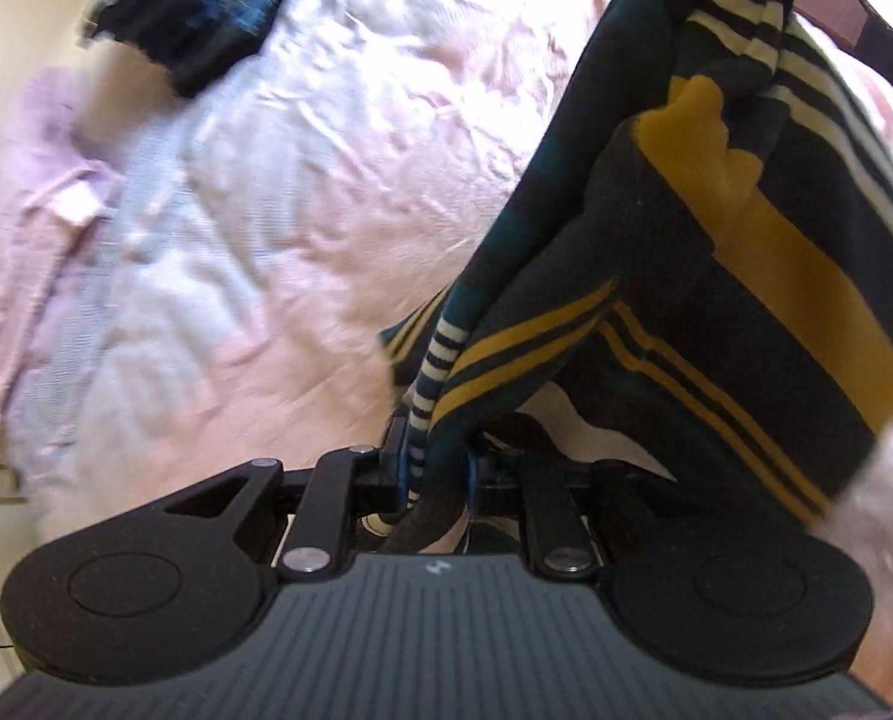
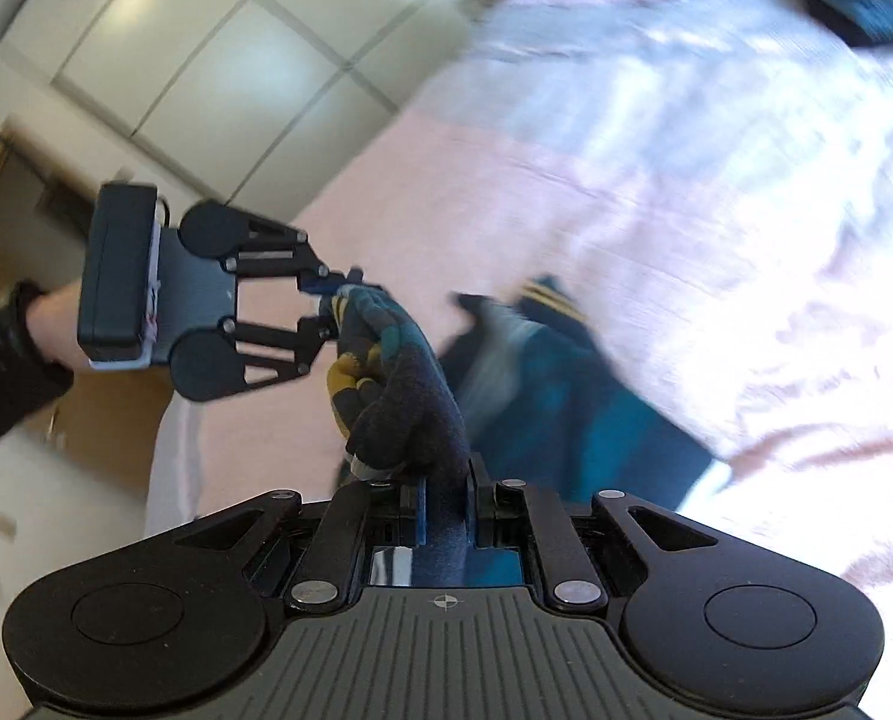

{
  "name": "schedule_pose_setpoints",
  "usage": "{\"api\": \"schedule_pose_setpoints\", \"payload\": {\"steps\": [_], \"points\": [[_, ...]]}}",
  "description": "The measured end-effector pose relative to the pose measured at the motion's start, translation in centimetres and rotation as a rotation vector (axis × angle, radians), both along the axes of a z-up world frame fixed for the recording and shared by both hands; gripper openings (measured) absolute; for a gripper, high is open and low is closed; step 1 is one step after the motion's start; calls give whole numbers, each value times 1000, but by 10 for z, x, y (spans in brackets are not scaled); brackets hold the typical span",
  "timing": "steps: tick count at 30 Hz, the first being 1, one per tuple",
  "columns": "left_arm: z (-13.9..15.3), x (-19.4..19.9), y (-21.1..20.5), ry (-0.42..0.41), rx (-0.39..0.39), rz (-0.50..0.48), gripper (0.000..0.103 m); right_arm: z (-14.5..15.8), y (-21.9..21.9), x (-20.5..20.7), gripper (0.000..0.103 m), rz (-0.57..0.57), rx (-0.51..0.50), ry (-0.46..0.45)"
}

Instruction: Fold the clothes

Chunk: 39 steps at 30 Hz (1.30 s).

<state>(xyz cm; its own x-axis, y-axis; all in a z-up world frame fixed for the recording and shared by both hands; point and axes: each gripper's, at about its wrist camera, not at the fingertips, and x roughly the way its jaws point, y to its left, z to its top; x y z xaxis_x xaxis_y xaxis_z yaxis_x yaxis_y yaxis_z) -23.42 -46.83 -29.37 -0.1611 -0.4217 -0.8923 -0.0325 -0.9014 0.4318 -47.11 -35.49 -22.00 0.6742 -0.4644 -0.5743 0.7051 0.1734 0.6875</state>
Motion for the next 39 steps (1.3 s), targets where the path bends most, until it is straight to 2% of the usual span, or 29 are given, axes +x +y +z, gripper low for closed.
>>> {"api": "schedule_pose_setpoints", "payload": {"steps": [3, 5, 9, 10, 12, 14, 16, 19, 23, 24, 25, 26, 29, 32, 33, 34, 37, 39], "points": [[-32, -17, -14, -1, 52, 23, 16, -35, -11, -23, 10, -70, 84, -49], [-43, -22, -21, 10, 61, 38, 19, -56, -15, -35, 10, -121, 144, -91], [-37, -16, -30, 76, 75, 113, 26, -84, -17, -55, 12, -236, 254, -171], [-27, -9, -33, 109, 81, 142, 33, -85, -17, -59, 15, -256, 278, -193], [-9, 6, -38, 175, 93, 201, 38, -73, -16, -60, 35, -261, 275, -154], [13, 28, -50, 262, 129, 304, 38, -60, -13, -59, 45, -262, 254, -101], [27, 51, -61, 340, 163, 420, 39, -47, -5, -57, 59, -276, 233, -53], [25, 72, -76, 408, 228, 575, 39, -38, -3, -45, 65, -296, 195, -44], [-6, 74, -84, 432, 315, 669, 37, -50, -5, -39, 63, -375, 217, -96], [-17, 70, -88, 427, 327, 682, 37, -57, -8, -39, 37, -408, 239, -99], [-27, 66, -91, 419, 329, 693, 37, -60, -11, -40, 20, -420, 255, -80], [-37, 63, -93, 411, 330, 703, 38, -64, -15, -40, 16, -432, 270, -60], [-61, 57, -98, 415, 315, 702, 42, -78, -20, -46, 16, -422, 277, -9], [-63, 60, -104, 418, 327, 722, 45, -94, -28, -46, 16, -408, 273, 12], [-58, 62, -105, 411, 325, 727, 43, -96, -29, -47, 17, -405, 275, 13], [-52, 65, -104, 401, 313, 730, 37, -98, -29, -48, 17, -401, 276, 15], [-24, 82, -96, 401, 274, 742, 33, -82, -27, -44, 18, -386, 265, 42], [0, 96, -84, 426, 267, 746, 33, -61, -20, -40, 26, -377, 239, 82]]}}
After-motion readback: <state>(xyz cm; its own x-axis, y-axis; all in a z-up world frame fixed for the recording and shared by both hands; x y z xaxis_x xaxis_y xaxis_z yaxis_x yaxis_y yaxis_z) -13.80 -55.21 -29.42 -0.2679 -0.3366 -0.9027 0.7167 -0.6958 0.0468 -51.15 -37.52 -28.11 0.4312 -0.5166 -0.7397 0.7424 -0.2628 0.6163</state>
